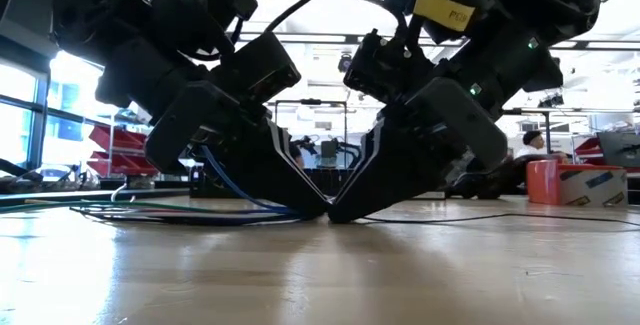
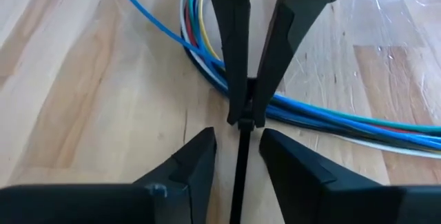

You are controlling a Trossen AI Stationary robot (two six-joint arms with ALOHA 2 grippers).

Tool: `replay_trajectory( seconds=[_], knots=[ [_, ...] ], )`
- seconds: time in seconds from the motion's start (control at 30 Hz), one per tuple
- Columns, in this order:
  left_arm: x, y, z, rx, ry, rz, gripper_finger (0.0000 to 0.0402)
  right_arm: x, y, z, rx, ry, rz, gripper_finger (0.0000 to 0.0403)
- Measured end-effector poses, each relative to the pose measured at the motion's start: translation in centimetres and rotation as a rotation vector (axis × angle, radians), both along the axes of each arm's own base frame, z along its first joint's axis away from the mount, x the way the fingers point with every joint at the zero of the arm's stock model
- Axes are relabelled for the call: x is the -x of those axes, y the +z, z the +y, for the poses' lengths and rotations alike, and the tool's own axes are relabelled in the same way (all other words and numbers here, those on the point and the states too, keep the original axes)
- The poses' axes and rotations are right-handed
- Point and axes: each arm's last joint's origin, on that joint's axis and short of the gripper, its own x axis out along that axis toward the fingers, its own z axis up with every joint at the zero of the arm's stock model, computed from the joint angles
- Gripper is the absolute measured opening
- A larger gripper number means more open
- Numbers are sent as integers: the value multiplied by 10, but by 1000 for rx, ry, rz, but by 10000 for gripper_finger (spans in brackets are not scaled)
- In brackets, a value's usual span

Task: Ziptie cables
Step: Wrap the cables together using a zip tie

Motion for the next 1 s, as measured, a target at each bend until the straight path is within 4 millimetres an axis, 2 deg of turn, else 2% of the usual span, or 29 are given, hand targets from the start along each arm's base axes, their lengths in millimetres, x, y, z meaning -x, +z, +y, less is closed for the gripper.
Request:
replay_trajectory(
  seconds=[0.1,0.3,0.5,0.7,1.0],
  knots=[
    [0,0,0,0,0,-1,0,0,0,0,2,-2,0,89],
    [0,0,0,0,0,-1,0,0,-1,-1,21,-6,13,9],
    [0,0,0,-1,2,0,0,4,-3,2,43,-41,46,2],
    [1,-1,0,-1,3,5,0,11,-5,15,13,-99,81,1],
    [18,-10,4,45,32,-20,0,42,-19,37,-61,-241,108,0]
  ],
)
